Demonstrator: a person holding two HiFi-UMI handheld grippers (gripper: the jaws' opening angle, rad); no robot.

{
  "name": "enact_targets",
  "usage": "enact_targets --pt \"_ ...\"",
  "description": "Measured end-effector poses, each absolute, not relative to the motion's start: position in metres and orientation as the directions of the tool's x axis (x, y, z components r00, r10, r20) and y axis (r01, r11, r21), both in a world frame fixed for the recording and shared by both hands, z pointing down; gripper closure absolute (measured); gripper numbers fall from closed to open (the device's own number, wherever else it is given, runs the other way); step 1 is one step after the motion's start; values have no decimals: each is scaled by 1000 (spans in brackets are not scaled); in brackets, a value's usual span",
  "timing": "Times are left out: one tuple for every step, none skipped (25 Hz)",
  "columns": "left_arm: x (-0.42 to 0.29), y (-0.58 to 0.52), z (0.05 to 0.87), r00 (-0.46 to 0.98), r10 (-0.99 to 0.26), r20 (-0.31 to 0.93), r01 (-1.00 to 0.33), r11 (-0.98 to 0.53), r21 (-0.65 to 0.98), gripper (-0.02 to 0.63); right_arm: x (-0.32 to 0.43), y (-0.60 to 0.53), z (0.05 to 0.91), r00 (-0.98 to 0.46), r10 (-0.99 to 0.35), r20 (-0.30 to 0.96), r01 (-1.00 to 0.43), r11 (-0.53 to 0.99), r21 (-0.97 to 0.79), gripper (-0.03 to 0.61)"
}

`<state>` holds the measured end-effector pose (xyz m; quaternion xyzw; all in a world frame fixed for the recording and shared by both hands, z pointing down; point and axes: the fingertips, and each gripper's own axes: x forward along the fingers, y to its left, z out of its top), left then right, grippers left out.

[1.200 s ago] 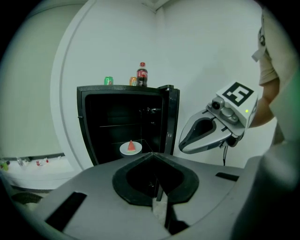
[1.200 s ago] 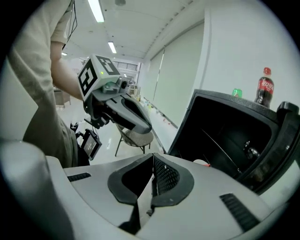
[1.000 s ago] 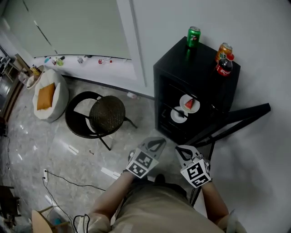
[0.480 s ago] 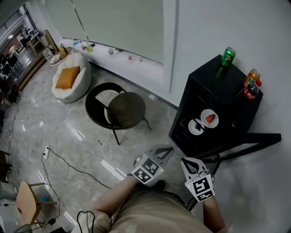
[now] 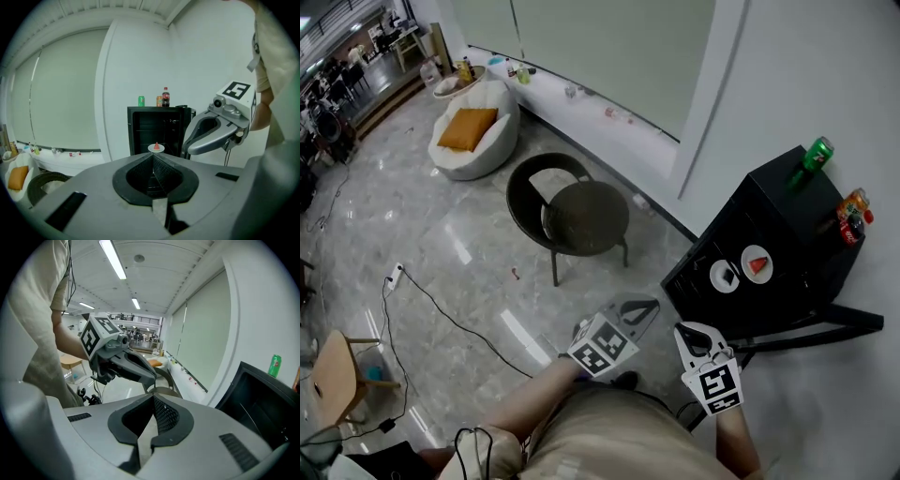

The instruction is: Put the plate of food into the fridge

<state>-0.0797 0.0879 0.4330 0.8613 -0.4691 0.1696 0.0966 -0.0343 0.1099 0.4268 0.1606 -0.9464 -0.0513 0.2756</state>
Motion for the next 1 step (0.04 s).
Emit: enact_targets --pt "-90 92 432 498 -780 379 -845 -535 8 604 -44 115 427 -798 -327 506 -270 945 185 558"
